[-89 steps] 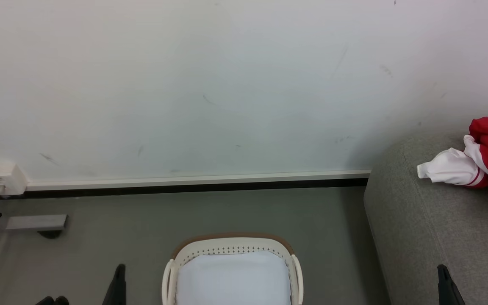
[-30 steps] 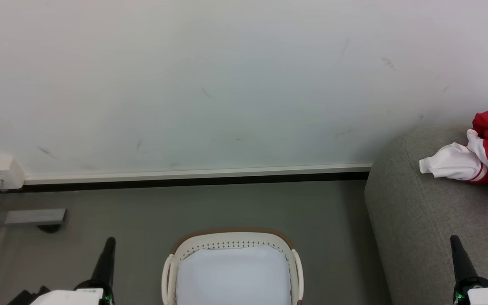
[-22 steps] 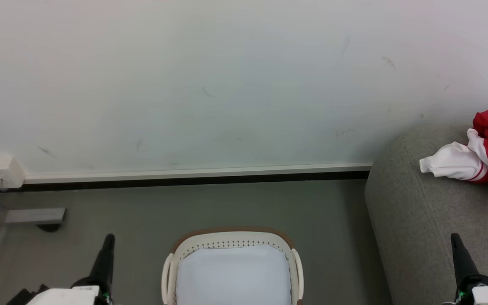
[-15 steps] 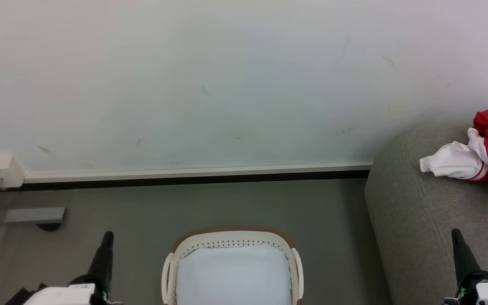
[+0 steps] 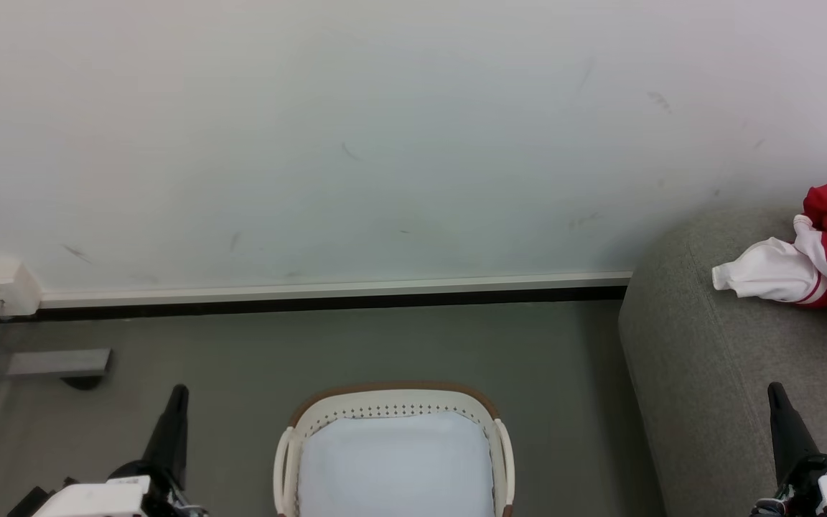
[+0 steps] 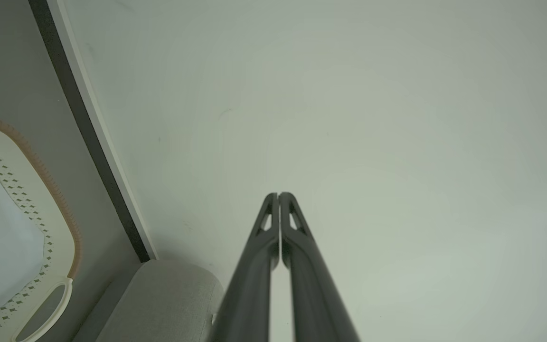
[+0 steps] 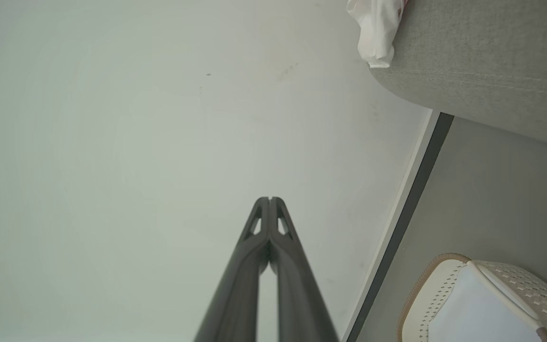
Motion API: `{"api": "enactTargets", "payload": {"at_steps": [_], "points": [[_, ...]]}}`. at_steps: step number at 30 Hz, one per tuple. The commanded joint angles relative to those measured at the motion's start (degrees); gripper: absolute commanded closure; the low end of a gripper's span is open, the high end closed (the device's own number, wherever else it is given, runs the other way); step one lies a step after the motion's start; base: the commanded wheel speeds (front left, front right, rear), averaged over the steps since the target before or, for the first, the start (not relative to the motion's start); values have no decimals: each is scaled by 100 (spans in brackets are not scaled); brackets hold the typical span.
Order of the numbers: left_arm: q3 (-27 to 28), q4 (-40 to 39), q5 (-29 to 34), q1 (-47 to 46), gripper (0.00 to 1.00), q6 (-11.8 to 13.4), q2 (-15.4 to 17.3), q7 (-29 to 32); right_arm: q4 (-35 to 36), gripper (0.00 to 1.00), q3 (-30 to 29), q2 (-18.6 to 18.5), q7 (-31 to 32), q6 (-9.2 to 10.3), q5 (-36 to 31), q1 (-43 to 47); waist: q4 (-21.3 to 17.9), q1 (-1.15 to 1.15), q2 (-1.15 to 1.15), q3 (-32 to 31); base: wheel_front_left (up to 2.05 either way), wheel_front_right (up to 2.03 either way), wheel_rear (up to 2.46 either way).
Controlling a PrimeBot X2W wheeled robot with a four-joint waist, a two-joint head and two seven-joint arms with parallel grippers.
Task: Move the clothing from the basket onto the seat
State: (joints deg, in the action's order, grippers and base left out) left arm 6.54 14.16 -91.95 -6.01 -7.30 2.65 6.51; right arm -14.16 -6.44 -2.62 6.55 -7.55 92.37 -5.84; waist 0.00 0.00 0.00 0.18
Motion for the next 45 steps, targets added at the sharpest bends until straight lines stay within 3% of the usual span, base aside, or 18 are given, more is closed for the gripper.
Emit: {"api": "enactTargets", "payload": {"at_steps": [1, 45], "points": [[12, -21, -82, -50, 100, -38, 42, 28, 33, 100, -25, -48, 18, 12, 9, -78, 0, 0, 0, 0, 0, 0, 0], [10, -23, -83, -48, 100, -33, 42, 26, 32, 100, -24, -47, 17, 12, 10, -77, 0, 0, 0, 0, 0, 0, 0]]}}
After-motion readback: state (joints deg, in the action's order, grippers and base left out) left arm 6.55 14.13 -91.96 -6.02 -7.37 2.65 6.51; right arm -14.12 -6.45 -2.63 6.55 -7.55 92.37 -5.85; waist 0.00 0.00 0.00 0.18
